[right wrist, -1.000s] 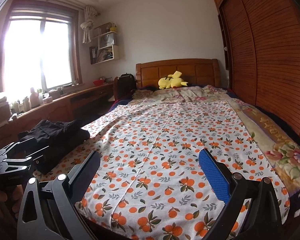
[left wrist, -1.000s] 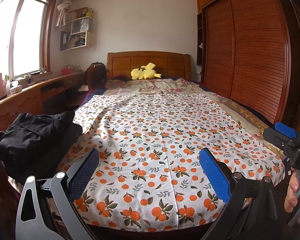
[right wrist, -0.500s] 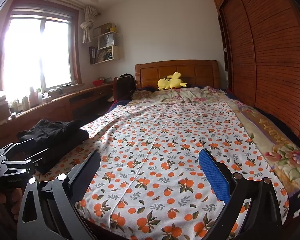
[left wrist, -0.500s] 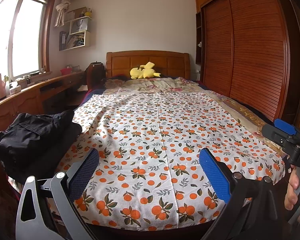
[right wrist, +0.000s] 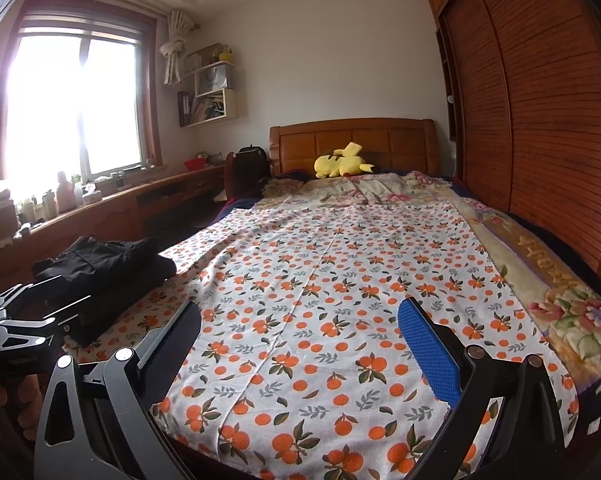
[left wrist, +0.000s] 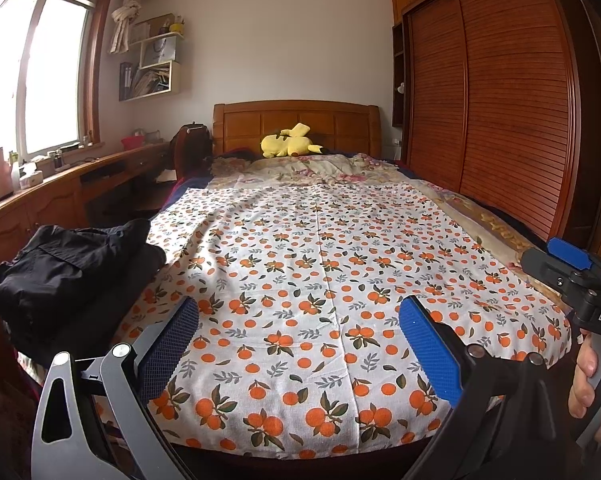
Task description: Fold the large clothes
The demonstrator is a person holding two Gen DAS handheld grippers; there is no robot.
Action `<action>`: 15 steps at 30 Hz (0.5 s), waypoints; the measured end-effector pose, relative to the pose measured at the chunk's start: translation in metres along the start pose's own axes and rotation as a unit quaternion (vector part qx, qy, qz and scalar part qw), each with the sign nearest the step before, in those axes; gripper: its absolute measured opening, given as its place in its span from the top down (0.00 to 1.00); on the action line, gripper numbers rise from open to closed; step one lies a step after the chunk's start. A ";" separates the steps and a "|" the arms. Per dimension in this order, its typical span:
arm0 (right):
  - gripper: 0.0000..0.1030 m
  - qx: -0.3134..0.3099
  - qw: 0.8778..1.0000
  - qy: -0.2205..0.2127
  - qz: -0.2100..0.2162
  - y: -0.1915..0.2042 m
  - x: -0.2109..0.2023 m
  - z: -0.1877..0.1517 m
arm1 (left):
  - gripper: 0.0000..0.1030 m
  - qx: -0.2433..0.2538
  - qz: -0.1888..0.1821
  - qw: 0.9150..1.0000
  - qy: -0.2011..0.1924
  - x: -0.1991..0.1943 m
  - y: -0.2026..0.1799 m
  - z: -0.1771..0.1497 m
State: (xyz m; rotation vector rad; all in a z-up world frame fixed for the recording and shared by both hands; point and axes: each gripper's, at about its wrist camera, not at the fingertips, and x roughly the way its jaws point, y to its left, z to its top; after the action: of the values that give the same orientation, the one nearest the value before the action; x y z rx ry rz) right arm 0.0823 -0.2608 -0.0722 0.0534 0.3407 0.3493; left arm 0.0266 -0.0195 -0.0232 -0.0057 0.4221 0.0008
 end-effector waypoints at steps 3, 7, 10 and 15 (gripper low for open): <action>0.07 -0.001 1.000 0.000 0.000 0.001 0.000 0.000 | 0.02 0.001 0.000 1.000 0.000 0.000 0.000 0.000; 0.07 -0.001 1.000 0.000 0.000 0.001 0.000 0.000 | 0.02 0.000 0.000 1.000 -0.001 -0.002 0.001 -0.001; 0.07 -0.001 1.000 0.000 0.000 0.001 0.000 0.000 | 0.02 0.001 0.000 1.000 -0.002 -0.004 0.001 -0.001; 0.07 -0.001 1.000 0.000 -0.001 0.000 0.000 0.000 | 0.02 0.001 -0.001 1.000 -0.003 -0.006 0.001 0.000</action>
State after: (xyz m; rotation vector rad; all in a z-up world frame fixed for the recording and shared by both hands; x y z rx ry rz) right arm 0.0822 -0.2606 -0.0723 0.0513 0.3402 0.3480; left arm 0.0209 -0.0183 -0.0208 -0.0035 0.4153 -0.0007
